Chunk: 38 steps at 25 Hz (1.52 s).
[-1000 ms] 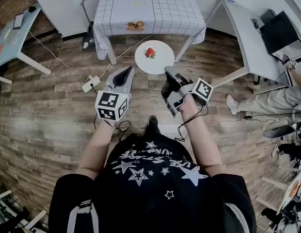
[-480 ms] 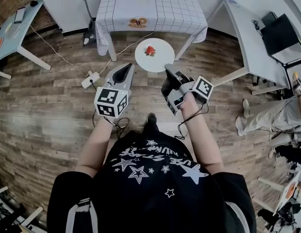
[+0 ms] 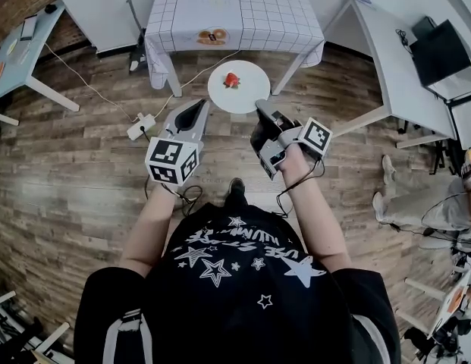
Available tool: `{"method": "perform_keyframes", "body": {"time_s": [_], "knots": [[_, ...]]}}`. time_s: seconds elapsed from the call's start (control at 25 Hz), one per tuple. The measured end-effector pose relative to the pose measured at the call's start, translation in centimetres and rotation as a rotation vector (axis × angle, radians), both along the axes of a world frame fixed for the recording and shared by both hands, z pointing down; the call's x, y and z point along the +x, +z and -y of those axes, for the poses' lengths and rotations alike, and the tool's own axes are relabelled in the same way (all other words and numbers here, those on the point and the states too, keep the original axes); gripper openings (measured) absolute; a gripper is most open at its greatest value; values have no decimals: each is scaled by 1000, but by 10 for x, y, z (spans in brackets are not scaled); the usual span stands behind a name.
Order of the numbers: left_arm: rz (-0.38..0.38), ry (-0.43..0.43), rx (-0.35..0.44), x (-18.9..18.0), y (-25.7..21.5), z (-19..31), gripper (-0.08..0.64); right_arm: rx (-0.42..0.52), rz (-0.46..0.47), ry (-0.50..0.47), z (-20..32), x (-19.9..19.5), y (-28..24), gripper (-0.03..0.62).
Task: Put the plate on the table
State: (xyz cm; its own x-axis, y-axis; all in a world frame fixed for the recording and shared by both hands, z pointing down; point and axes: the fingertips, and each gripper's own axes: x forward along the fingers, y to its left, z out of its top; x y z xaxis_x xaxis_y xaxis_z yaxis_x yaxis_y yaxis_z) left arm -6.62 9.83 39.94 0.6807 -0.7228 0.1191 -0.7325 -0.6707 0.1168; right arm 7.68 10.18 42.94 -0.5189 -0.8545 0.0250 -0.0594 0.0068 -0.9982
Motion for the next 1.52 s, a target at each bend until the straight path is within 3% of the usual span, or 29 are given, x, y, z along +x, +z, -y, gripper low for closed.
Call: {"method": "perform_keyframes", "body": {"time_s": [0.64,0.96,1.16,1.52], "knots": [[31,-116,20,28,-13,57,9,28,45,-70,79,48,-10,21],[24,-151,24,28,-16,59,9,45,10,-57,92,71,-9,21],[-1,-190,-5,20,-9,88,9,25,16,-53,116,73,-1,21],[-2,-137,-17,24,-4,161,9,0,4,-27,174,72,5,21]]}}
